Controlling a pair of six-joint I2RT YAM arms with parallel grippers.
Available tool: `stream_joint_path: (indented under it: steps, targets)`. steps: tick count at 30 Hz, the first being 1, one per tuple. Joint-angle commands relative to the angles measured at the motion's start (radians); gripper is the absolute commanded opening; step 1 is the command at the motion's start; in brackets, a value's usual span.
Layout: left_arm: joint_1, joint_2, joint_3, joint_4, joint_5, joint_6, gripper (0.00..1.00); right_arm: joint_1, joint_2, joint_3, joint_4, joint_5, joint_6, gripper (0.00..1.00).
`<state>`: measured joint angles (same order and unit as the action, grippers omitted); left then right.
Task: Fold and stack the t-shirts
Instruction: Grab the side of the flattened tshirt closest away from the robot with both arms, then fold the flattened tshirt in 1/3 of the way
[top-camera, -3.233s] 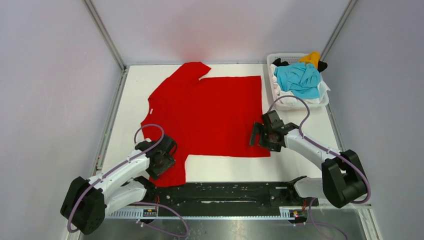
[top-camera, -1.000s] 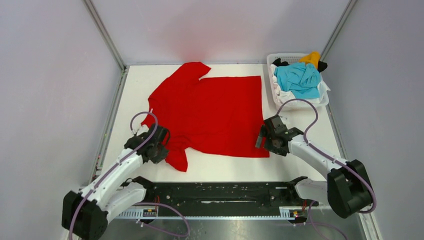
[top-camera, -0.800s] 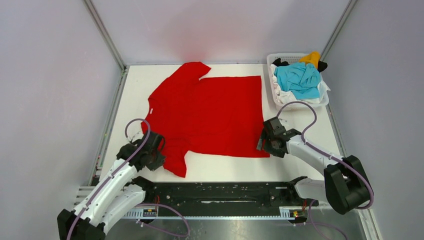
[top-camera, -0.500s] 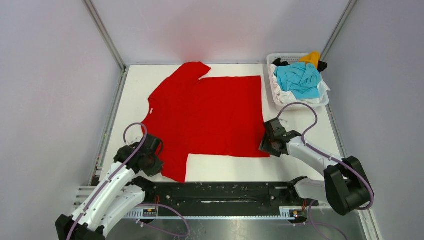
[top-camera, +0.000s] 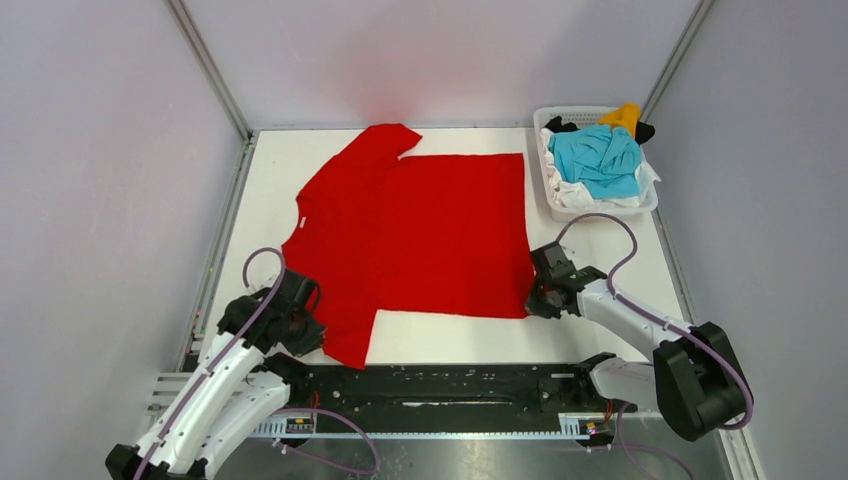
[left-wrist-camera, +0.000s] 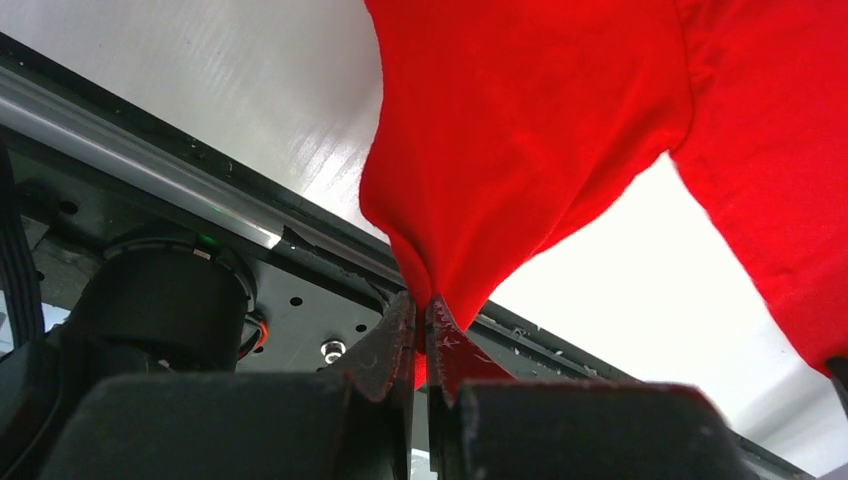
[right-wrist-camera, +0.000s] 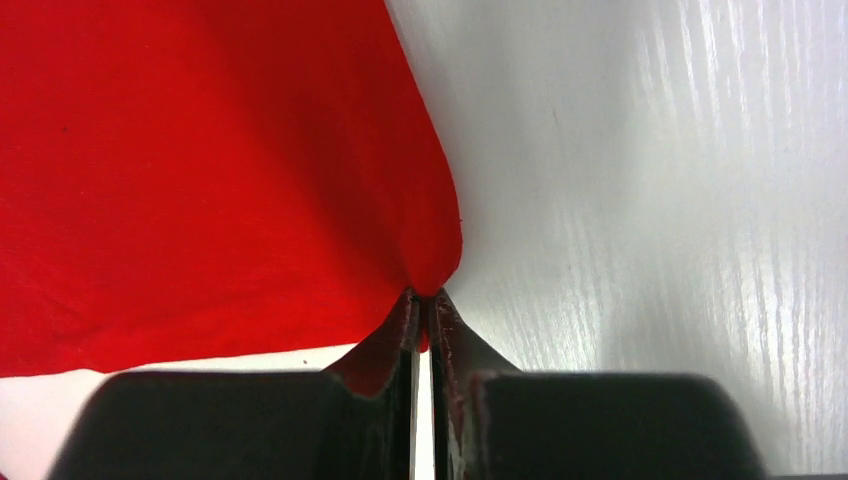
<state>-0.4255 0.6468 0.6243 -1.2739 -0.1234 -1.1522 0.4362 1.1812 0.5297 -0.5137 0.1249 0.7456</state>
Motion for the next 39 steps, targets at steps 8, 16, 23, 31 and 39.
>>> stream_joint_path:
  steps: [8,16,23,31,39]
  targets:
    - [-0.055,-0.105,0.151,-0.138,0.051,-0.02,0.0,0.01,-0.251,0.055,-0.425,-0.041,-0.003,0.0]
    - [-0.055,-0.032,0.092,0.08,0.239,0.093,0.0,0.01,-0.313,0.044,-0.391,-0.095,0.004,0.0]
    - [-0.054,0.19,0.21,0.292,0.198,0.189,0.0,0.009,-0.17,0.141,-0.27,-0.15,-0.059,0.0]
    - [0.043,0.498,0.396,0.51,0.191,0.216,0.0,-0.026,-0.058,0.285,-0.259,-0.106,-0.113,0.0]
    - [0.152,0.76,0.689,0.469,0.13,0.286,0.0,-0.105,0.019,0.418,-0.285,-0.057,-0.161,0.0]
